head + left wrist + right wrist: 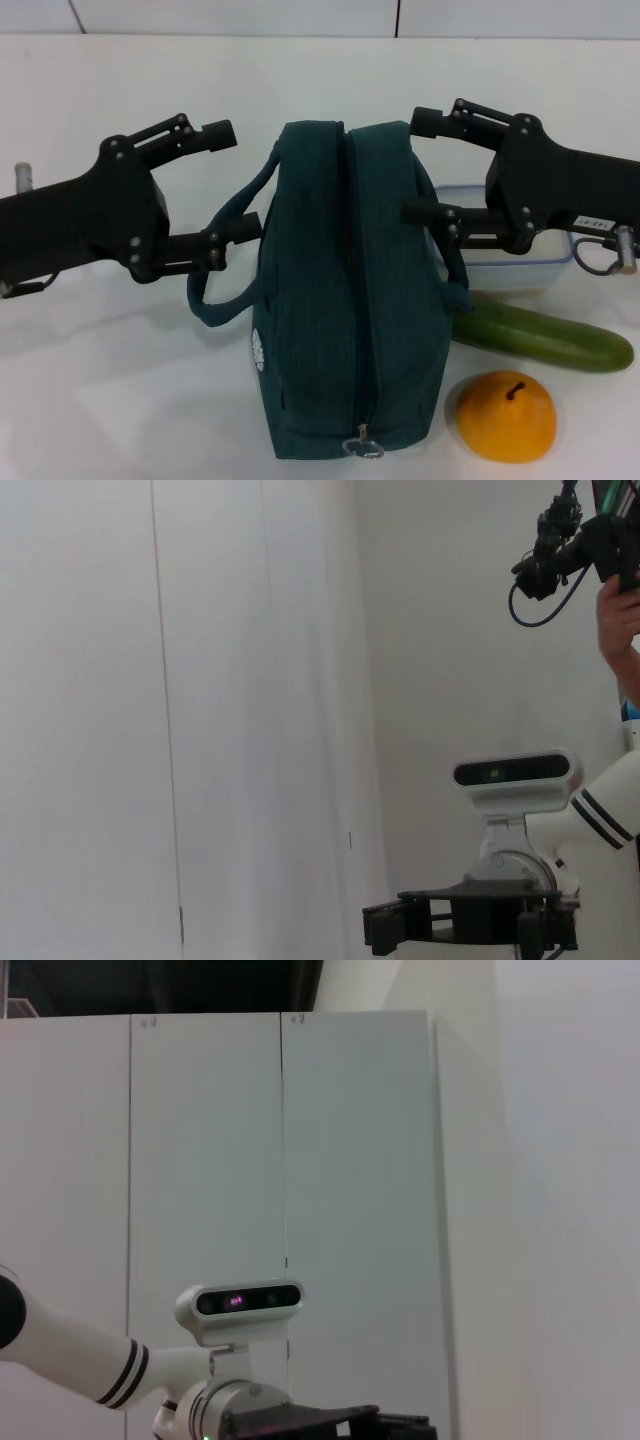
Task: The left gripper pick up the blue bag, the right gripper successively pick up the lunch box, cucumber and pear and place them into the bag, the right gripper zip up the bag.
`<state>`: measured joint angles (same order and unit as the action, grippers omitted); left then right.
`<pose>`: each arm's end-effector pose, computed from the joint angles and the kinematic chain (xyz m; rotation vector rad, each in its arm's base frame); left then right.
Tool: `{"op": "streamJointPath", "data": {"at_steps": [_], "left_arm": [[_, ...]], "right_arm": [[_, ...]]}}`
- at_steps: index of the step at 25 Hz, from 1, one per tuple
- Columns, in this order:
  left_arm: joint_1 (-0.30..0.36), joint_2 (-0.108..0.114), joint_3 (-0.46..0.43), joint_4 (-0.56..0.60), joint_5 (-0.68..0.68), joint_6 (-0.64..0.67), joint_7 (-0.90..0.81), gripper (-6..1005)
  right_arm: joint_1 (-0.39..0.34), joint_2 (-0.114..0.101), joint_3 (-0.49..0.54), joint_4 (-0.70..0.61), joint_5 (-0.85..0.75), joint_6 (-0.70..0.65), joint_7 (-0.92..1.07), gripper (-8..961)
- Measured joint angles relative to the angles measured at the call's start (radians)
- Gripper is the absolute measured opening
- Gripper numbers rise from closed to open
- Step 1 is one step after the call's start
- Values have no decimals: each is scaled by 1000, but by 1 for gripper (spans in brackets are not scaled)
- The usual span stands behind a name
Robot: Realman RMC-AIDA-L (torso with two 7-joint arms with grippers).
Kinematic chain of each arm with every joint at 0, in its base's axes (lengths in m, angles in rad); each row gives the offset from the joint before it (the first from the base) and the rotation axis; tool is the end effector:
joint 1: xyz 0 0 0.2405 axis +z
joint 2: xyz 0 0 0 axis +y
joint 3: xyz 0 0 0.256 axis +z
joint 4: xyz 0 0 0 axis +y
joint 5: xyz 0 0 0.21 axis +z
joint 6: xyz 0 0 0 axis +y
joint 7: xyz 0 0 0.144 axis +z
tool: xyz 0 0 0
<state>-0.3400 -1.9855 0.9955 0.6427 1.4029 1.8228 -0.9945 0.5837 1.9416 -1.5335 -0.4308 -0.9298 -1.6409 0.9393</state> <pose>-0.2513 0.2777 0.0425 -2.5915 -0.0283 -1.1732 0.1882 0.3229 -0.0067 -2.6978 0.0176 1.3021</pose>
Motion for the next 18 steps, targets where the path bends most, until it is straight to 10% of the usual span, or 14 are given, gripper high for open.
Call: {"op": "streamJointPath", "data": {"at_steps": [14, 18], "left_arm": [[-13, -9, 0, 9, 2, -1, -3, 838], [2, -10, 0, 169, 2, -4, -170, 832]], "right_arm": [[-38, 6, 28, -23, -34, -16, -16, 849], [-39, -3, 36, -25, -33, -41, -9, 848]]}}
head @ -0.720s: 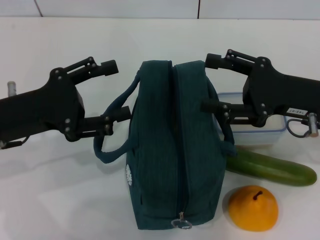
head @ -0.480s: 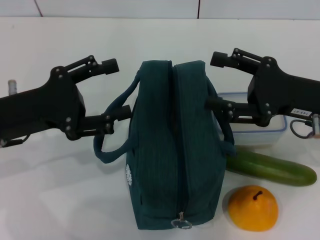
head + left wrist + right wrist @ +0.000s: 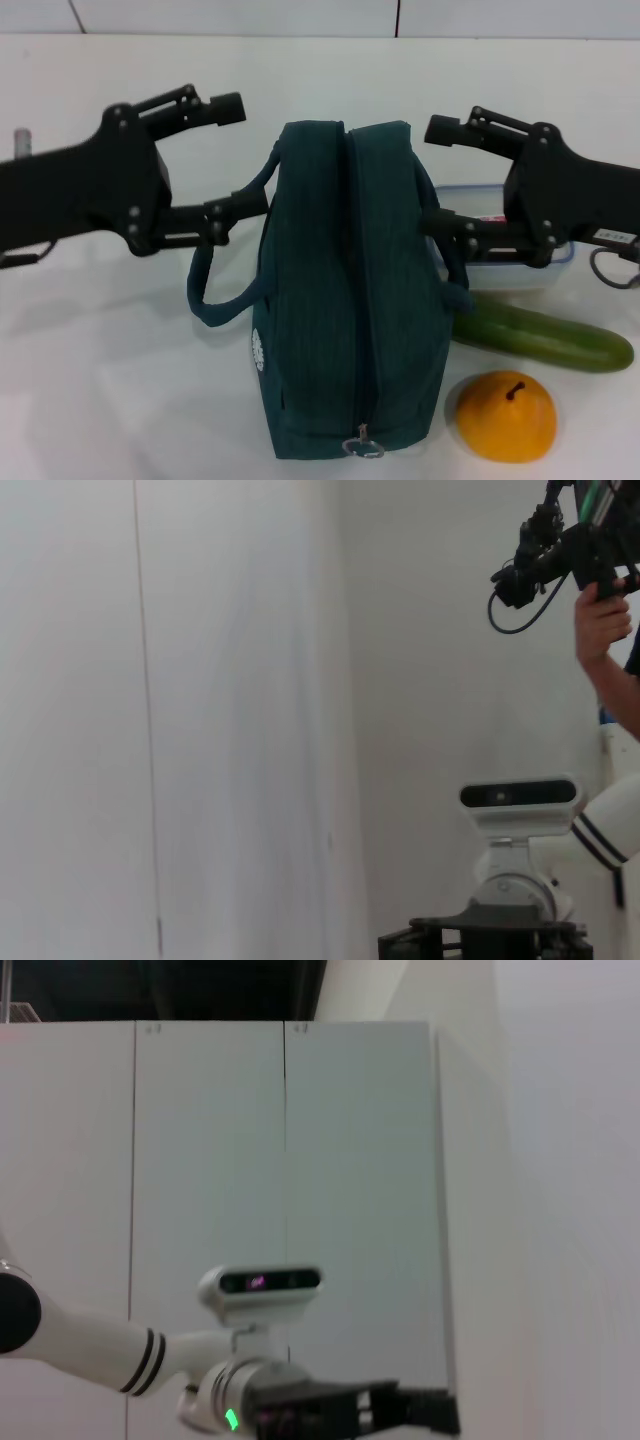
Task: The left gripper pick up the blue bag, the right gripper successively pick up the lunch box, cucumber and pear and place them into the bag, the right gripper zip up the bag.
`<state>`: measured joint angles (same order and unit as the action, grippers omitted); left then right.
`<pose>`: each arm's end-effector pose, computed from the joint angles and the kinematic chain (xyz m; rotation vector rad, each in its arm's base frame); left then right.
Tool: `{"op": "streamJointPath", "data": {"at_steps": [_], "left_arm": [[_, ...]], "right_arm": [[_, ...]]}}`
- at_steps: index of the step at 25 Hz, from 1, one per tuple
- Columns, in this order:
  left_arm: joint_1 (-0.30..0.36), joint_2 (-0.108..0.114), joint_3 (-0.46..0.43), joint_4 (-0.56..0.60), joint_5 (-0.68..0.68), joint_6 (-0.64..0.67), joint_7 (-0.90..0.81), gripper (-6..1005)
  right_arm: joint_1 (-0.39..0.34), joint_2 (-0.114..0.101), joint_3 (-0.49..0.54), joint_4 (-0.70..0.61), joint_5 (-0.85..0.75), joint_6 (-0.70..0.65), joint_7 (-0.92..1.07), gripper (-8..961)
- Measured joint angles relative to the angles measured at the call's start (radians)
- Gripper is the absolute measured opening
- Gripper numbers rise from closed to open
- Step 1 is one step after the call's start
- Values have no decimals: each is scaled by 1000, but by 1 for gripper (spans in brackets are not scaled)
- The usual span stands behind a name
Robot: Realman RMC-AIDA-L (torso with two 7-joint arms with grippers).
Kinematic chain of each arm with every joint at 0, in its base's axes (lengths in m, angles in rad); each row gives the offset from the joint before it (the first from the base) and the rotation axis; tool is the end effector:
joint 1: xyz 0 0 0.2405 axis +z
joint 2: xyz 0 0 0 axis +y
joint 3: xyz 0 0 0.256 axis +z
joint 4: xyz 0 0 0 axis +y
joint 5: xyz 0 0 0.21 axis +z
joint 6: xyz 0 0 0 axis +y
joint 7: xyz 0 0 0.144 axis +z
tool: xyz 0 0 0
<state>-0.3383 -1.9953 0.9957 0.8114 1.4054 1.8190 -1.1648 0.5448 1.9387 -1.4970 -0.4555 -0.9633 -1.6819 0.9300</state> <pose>-0.2298 0.2870 0.0577 -2.6437 -0.0281 -1.1667 0.1957 0.3138 0.0003 -2.6861 -0.0092 1.3200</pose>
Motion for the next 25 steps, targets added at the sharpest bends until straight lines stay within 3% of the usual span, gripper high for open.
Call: {"op": "streamJointPath", "data": {"at_steps": [5, 9, 13, 17, 25], "left_arm": [[9, -3, -30, 238, 82, -82, -397, 825], [-9, -10, -64, 296, 173, -91, -613, 763], [-12, -25, -56, 327, 259, -90, -697, 725], [-5, -55, -44, 368, 344, -85, -771, 726], [1, -86, -35, 399, 405, -79, -821, 703]], "right_arm": [[-4, -10, 23, -1, 2, -23, 1, 848], [-8, -14, 28, -7, 1, -25, 0, 847], [-10, -15, 52, -11, 1, -25, -6, 847], [-3, -15, 81, -12, -1, -22, -9, 847], [1, -7, 81, -38, -21, -20, -32, 846]]}}
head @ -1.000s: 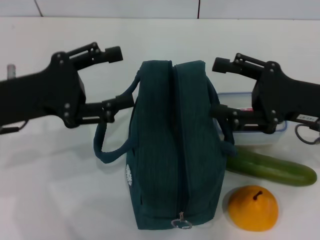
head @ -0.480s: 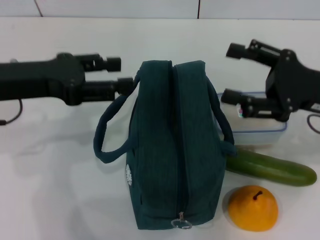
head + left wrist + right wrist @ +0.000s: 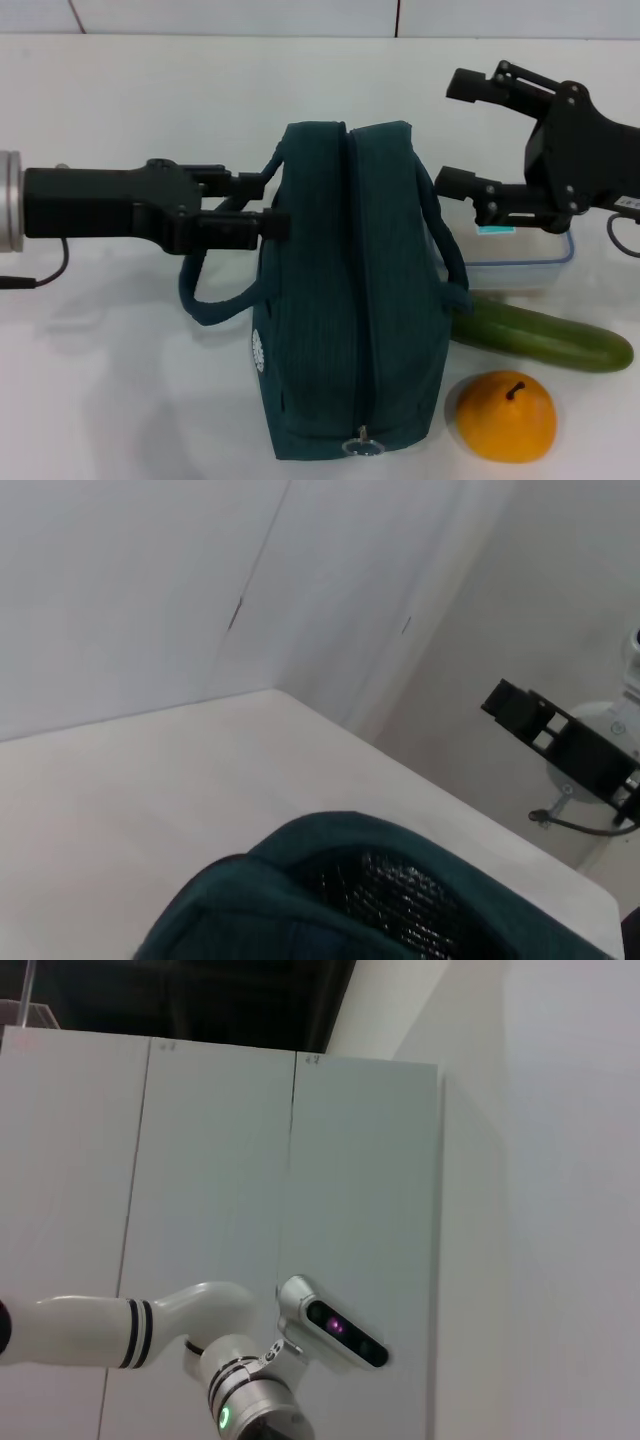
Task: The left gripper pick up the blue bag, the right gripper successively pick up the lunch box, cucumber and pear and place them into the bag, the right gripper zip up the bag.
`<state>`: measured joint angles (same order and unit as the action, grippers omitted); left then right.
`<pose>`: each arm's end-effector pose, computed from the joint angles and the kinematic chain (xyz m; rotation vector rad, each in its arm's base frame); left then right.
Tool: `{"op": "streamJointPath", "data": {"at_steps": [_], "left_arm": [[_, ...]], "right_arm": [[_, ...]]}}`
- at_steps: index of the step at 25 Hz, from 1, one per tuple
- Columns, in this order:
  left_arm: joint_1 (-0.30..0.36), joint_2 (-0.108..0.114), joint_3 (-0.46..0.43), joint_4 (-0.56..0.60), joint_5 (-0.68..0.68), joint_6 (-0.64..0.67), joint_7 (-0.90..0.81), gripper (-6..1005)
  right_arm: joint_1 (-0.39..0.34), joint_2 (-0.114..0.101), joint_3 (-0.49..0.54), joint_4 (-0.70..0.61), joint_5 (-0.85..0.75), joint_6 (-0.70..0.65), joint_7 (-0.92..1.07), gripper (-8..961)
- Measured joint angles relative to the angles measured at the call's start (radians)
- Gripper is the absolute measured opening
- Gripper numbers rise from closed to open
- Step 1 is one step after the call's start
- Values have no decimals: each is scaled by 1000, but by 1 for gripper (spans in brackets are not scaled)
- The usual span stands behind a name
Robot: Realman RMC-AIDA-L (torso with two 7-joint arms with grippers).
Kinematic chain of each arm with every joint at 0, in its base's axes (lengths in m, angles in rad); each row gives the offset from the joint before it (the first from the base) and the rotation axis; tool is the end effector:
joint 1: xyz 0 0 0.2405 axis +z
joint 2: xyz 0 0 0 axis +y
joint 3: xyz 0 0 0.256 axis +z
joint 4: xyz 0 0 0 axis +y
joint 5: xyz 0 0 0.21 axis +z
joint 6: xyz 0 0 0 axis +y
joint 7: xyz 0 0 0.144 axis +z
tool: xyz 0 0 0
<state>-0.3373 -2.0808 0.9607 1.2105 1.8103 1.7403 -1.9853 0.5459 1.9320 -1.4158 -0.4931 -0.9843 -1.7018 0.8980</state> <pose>-0.2113 0.2985 0.0505 -2.8224 -0.8739 -0.7210 0.1897 0.3218 0.0169 -2.6107 -0.1243 1.3336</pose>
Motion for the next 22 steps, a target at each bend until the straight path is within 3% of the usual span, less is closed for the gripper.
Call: {"op": "streamJointPath", "data": {"at_steps": [7, 18, 22], "left_arm": [[-24, -2, 25, -4, 10, 0, -35, 683], [-71, 21, 24, -1, 16, -3, -172, 651], [-70, 20, 24, -1, 42, -15, -177, 639]], "right_arm": [[10, 3, 0, -4, -7, 2, -2, 845], [11, 7, 0, -7, -7, 11, -30, 844], [11, 14, 0, -7, -7, 22, -48, 844]]}}
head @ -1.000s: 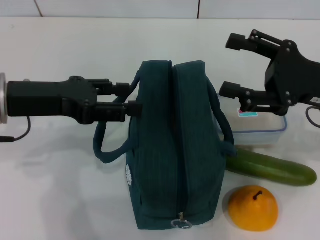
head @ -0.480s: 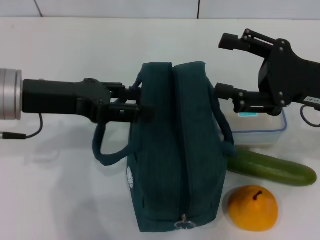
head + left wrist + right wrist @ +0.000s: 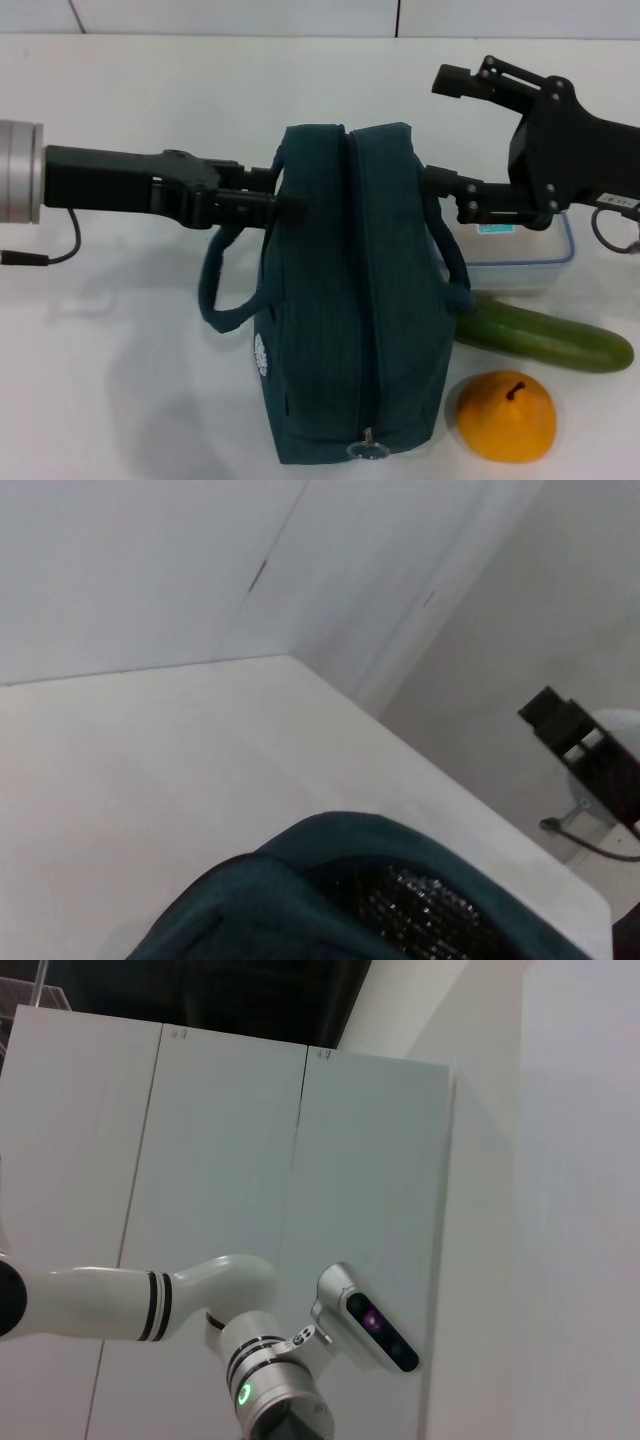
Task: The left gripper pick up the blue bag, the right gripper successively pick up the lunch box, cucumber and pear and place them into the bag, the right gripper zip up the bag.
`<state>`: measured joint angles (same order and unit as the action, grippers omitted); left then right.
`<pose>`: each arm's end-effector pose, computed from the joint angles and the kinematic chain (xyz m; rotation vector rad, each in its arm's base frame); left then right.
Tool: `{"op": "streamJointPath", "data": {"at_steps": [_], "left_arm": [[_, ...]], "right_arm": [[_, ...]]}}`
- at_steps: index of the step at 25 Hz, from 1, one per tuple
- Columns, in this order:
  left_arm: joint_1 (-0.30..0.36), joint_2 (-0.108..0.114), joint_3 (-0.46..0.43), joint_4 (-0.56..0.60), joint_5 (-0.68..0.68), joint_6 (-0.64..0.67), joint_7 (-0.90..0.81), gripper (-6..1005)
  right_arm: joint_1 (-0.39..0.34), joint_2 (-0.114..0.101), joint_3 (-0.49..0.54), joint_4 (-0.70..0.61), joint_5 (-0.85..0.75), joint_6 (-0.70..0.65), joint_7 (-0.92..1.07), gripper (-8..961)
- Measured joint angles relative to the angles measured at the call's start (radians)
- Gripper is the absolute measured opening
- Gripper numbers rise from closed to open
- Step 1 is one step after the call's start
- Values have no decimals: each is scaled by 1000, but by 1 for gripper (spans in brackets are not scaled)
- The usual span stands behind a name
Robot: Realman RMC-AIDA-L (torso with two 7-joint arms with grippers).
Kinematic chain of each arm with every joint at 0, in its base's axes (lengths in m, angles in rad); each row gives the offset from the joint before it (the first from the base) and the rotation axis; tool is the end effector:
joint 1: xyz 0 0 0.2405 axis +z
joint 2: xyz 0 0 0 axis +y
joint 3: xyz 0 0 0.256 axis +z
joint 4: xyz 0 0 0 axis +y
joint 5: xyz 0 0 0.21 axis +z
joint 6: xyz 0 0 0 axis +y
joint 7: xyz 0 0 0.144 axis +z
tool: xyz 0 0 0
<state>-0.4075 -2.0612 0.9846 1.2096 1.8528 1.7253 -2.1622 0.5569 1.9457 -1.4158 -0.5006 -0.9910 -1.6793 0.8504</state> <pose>-0.1972 0.3142 0.0497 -2.8266 -1.0474 -0.6456 0.1838 0.3249 0.0113 -2.5923 -0.1909 1.3121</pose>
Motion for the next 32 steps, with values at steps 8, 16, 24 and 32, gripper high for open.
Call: {"op": "streamJointPath", "data": {"at_steps": [8, 16, 24, 32], "left_arm": [[-4, -4, 23, -8, 11, 1, 14, 616], [-15, -1, 15, -68, 14, -5, 111, 593], [-57, 8, 17, -138, 44, -10, 185, 570], [-79, 19, 13, -139, 89, -13, 253, 395]], "right_arm": [[2, 5, 0, -4, 2, 1, -6, 843], [0, 12, 0, -4, 2, 5, -17, 842], [-16, 12, 0, -4, 3, 0, -32, 841], [-69, 60, 65, 33, 25, 10, -58, 840]]}}
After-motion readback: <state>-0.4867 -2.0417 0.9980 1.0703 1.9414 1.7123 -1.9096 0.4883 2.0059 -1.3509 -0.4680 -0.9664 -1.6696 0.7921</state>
